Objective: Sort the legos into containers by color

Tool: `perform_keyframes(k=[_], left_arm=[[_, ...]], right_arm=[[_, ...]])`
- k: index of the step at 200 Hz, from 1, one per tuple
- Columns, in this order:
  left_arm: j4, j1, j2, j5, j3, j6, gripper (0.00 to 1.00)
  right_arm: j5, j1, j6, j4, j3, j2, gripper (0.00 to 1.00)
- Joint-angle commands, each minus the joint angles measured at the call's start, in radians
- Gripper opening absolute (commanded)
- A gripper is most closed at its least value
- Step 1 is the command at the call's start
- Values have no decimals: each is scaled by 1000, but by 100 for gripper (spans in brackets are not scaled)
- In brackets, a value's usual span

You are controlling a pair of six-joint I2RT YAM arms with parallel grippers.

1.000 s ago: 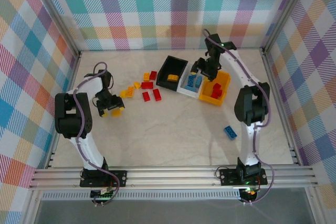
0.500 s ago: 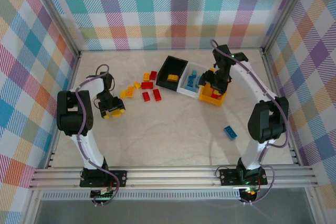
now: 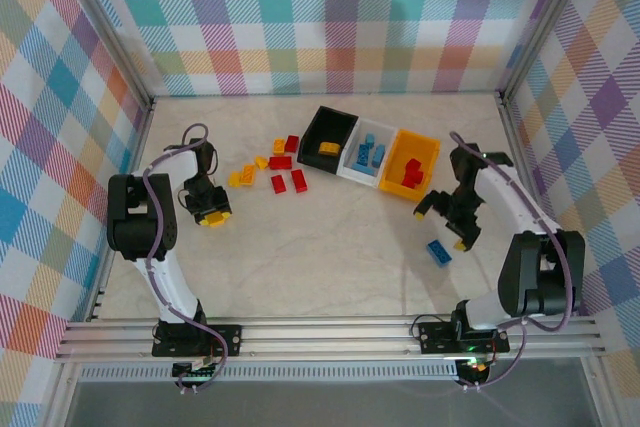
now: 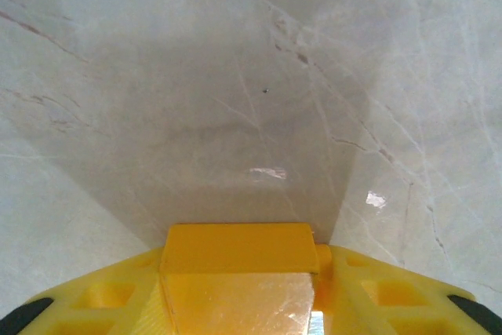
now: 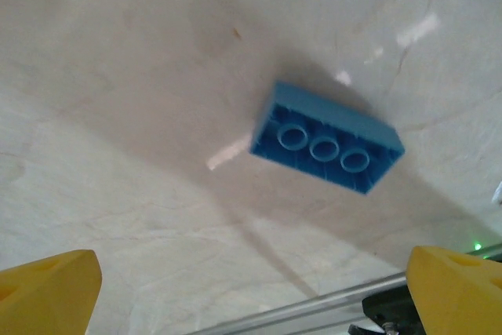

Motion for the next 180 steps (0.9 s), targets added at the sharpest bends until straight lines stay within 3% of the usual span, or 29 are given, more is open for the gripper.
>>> perform_keyframes(k=[1,71,125,180], left_arm=[[-45,-29,-48,103,29,-9,44],[-65,-219,-96,195,326,-147,44],[-64,-402,122,197,687,-218,44],[-48,-461,387,125,978,-221,45]], right_arm=[[-47,-5,117,37,-82,-43,100],[-46,-52,229,136,-219,-58,100],[-71,-88,214,246,-222,43,100],[-90,-93,185,286,-208,110,100]])
